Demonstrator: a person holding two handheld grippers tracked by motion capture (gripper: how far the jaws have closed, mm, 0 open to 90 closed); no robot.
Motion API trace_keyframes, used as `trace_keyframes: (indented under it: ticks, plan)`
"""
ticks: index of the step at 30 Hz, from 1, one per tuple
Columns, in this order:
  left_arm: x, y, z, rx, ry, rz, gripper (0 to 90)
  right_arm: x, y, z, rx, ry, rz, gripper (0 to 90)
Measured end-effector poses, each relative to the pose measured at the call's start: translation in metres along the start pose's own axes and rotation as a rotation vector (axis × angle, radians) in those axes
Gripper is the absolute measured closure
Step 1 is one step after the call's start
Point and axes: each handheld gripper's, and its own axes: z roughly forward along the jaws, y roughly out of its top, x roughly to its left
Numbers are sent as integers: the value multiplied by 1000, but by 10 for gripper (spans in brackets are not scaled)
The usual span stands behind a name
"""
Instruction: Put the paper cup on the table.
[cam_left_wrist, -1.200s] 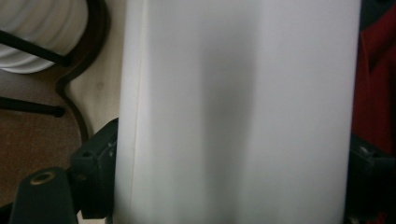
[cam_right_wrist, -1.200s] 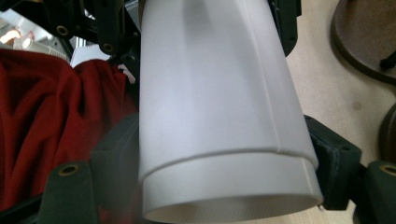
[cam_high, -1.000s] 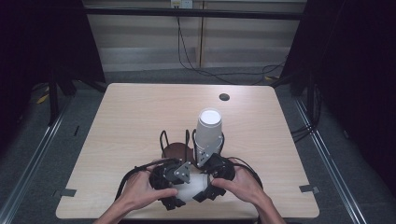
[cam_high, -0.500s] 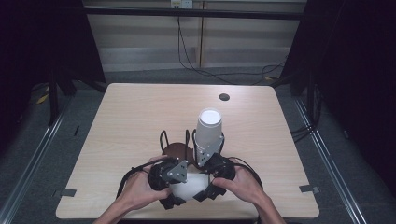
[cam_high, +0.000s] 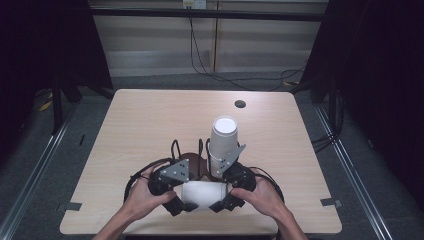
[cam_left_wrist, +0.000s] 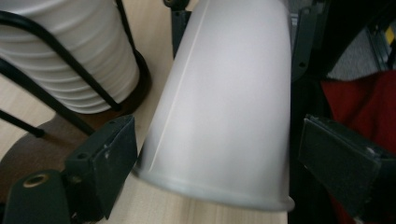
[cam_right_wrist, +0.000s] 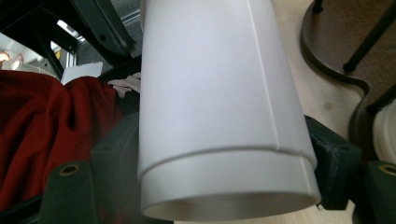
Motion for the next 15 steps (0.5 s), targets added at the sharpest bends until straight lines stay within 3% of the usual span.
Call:
trace_keyframes:
  ticks: [3, 7, 11, 13, 15]
  plan:
    - [1, -1, -7, -40, 29, -22, 143, -2, -4, -3, -2, 1, 16, 243]
    - [4, -4, -13, -77, 29, -49, 145, -2, -6, -4, -9, -4, 22, 242]
    - [3, -13, -16, -90, 68, -48, 151, -2, -8, -8, -40, -13, 25, 242]
    - [4, -17, -19, -92, 67, -59, 151, -3, -10, -10, -60, -14, 27, 242]
    - [5, -21, -23, -131, 77, -75, 151, -4, -11, -12, -71, -25, 34, 242]
